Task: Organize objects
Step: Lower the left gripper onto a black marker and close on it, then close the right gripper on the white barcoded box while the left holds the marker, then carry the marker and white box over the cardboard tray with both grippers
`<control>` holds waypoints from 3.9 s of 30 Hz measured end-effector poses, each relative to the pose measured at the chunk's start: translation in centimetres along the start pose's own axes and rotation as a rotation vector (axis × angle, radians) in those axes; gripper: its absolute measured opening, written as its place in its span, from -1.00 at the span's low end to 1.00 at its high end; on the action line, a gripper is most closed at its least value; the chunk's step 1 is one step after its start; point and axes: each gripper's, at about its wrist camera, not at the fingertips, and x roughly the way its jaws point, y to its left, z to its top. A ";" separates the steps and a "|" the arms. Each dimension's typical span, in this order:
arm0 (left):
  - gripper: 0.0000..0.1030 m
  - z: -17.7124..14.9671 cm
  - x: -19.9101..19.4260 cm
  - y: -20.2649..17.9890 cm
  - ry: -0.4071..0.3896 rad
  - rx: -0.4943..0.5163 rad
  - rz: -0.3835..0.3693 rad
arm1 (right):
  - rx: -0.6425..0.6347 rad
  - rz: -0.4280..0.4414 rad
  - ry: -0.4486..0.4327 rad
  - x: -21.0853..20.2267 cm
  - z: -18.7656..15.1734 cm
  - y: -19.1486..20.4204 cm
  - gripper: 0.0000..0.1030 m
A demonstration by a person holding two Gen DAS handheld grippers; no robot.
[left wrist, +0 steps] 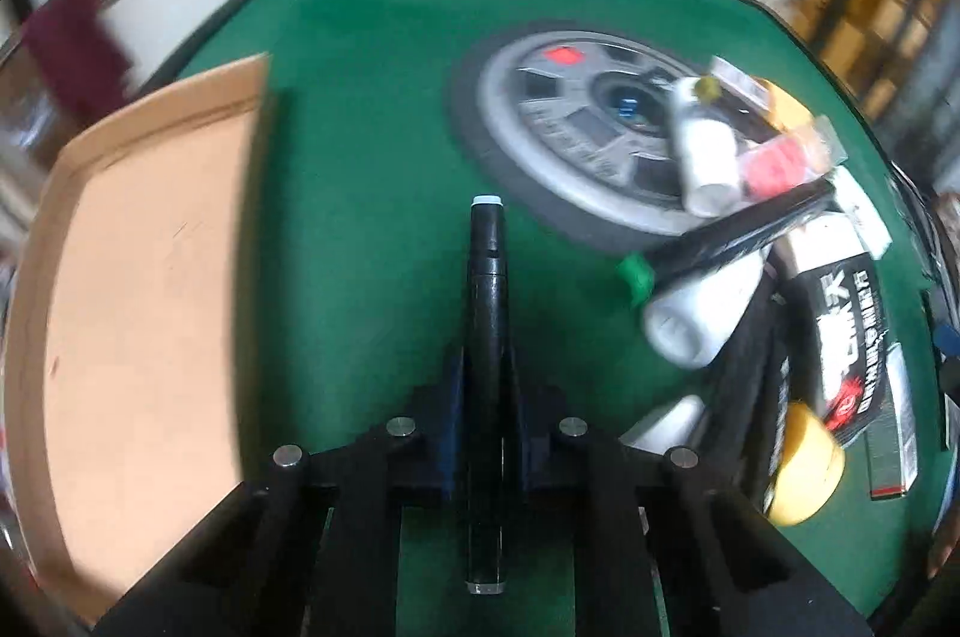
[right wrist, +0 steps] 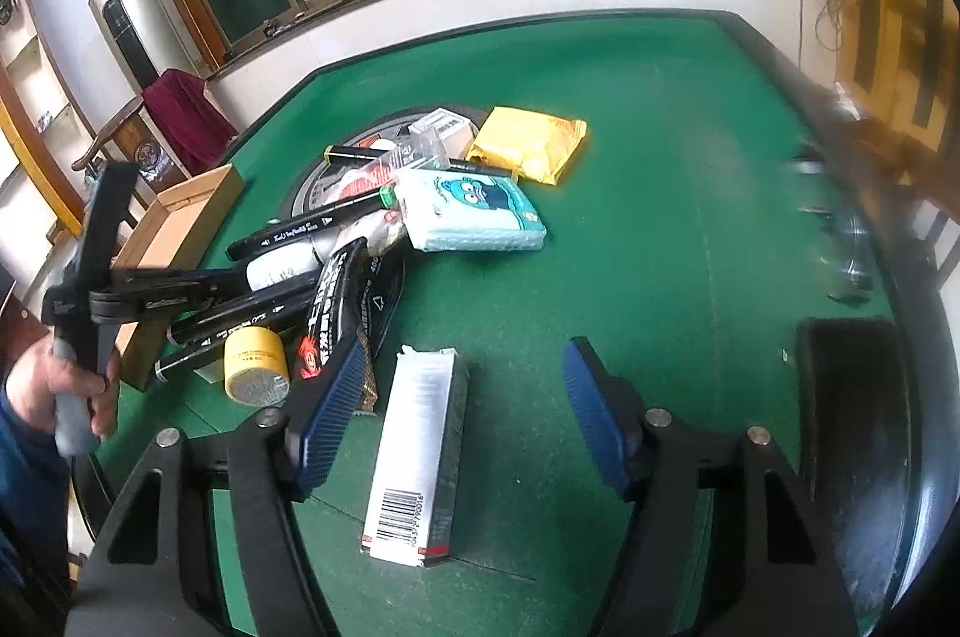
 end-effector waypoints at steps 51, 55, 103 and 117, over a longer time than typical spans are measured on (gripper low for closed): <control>-0.77 -4.4 -8.7 5.0 -0.243 -0.201 -0.115 | -0.089 0.007 0.047 0.8 -1.5 2.9 -0.53; -0.77 -4.7 -9.5 6.6 -0.264 -0.243 -0.111 | -0.113 0.053 0.071 1.1 -1.3 5.1 -0.53; -0.77 -11.2 -16.9 16.9 -0.431 -0.488 -0.071 | -0.344 0.207 0.142 4.3 2.4 30.9 -0.53; -0.77 -9.8 -14.7 18.4 -0.409 -0.489 -0.101 | -0.336 0.175 0.178 6.6 3.3 31.6 -0.53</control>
